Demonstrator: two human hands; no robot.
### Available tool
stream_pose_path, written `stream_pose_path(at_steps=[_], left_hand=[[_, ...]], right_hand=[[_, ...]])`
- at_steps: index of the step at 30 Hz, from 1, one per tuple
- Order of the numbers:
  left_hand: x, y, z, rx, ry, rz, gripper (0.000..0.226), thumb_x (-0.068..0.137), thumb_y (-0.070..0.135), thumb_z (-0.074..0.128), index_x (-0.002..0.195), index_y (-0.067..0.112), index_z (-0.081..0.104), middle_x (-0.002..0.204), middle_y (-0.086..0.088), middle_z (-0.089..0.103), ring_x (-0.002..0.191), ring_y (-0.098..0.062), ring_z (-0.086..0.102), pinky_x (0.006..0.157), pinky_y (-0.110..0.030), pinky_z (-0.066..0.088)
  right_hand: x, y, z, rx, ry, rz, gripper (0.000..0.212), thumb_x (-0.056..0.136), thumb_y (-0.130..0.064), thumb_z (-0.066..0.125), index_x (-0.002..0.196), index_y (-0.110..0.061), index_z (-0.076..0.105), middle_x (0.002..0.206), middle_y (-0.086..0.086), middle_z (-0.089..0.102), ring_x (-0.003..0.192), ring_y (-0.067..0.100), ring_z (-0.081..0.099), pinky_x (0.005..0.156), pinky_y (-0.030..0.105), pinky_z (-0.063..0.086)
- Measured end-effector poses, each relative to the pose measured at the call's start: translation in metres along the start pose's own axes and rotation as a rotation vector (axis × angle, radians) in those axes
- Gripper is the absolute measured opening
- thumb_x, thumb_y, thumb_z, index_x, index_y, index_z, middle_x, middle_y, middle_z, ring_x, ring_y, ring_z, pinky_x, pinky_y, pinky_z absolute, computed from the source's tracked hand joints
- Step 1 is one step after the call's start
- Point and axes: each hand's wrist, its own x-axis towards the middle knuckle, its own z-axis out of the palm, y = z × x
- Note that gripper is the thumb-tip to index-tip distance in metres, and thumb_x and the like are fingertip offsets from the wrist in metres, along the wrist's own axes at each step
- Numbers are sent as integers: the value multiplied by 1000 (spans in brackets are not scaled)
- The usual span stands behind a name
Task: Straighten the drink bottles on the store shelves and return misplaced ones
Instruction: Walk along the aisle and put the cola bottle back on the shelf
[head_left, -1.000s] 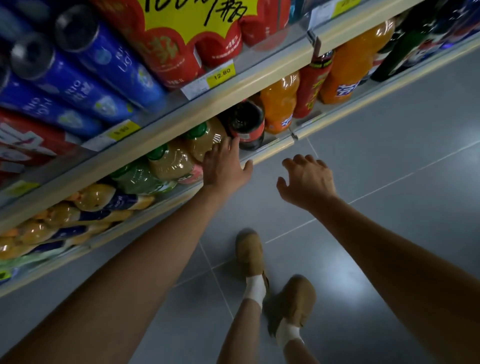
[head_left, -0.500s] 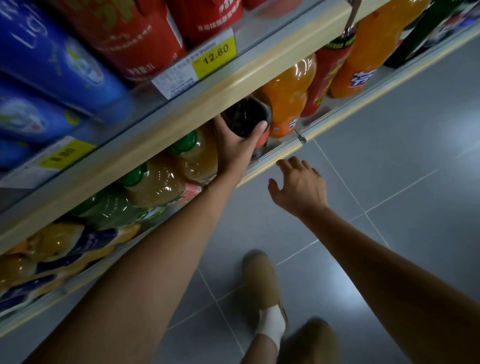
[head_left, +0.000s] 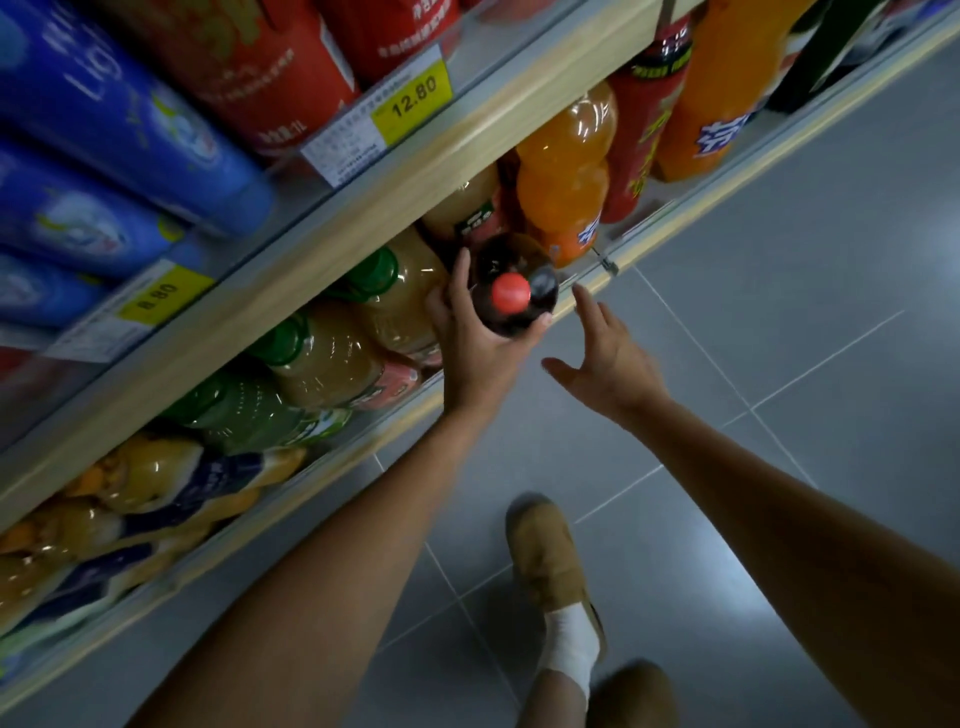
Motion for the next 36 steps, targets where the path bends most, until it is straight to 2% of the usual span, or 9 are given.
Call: stream_pose_path(at_steps=[4,7,10,13,20,25,28,33,36], left_hand=[[-14,-8,-8,73,-44,20,97,64,35,80,143,23,25,141,-8,25,125,-13,37,80,5,37],[-10,-3,-11,102,-100,71,92,61,50,70,139,23,30,149,-7,18,136,-21,29,96,-17,44],[-2,5,-8,127,-158,230,69,69,45,66,130,16,52,151,-11,26,138,-27,29,104,-41,41],[4,9,-8,118,-99,279,46,78,36,60,117,12,64,140,-13,45,130,-30,41,104,-39,41],[21,45,-19,1,-39,188,28,82,14,62,109,8,66,129,-5,50,122,-21,49,101,-25,43],[19,90,-41,-127,6,11,21,85,16,60,105,21,65,111,10,61,106,-3,57,91,-19,47],[8,112,-54,-230,-32,-170,17,87,17,60,98,28,67,97,18,66,92,4,62,80,-18,52],[-13,131,-66,-285,-114,-336,15,83,22,62,85,33,71,89,16,71,89,-3,66,73,-22,54],[-25,143,-67,-310,-119,-424,12,83,27,62,90,29,72,87,14,72,87,-5,67,70,-27,55]], right_hand=[[24,-6,5,262,-31,-140,108,72,-30,79,151,-19,6,149,8,35,132,32,38,104,45,38],[30,5,14,359,-23,-185,107,68,-30,83,150,-19,15,145,4,42,129,27,42,105,39,39],[32,13,26,462,37,-228,106,66,-25,85,149,-14,20,145,3,43,130,21,44,105,33,39],[36,12,30,471,49,-249,105,67,-29,84,149,-16,20,148,4,39,133,22,40,108,32,35],[38,-2,5,482,21,-205,107,68,-40,81,150,-25,14,149,1,37,133,19,36,103,20,27],[28,-21,-23,428,-34,-192,119,57,-37,89,149,-17,15,150,4,31,137,25,30,111,45,30],[6,-18,-41,356,-72,-105,125,48,-40,90,146,-23,16,148,2,30,135,21,29,111,44,29],[-43,-3,-70,282,-74,-118,111,39,-49,83,134,-37,26,130,-4,44,108,11,47,88,35,47],[-69,-2,-84,265,-53,-130,106,40,-50,81,131,-38,27,125,-3,46,102,11,47,82,32,46]])
